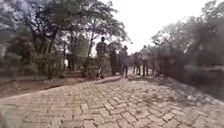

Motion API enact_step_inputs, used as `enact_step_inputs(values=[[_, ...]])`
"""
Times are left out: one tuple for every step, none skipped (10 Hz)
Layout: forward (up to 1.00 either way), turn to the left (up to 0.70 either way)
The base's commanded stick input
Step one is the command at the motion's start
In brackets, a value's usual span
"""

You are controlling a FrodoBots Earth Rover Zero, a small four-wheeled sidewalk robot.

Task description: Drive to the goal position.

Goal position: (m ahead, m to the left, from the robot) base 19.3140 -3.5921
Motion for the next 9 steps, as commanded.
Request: enact_step_inputs(values=[[0.85,-0.34],[0.85,-0.34],[0.85,-0.34],[0.85,-0.34],[0.0,0.0],[0.0,0.0],[0.0,0.0],[0.0,0.0],[0.3,0.0]])
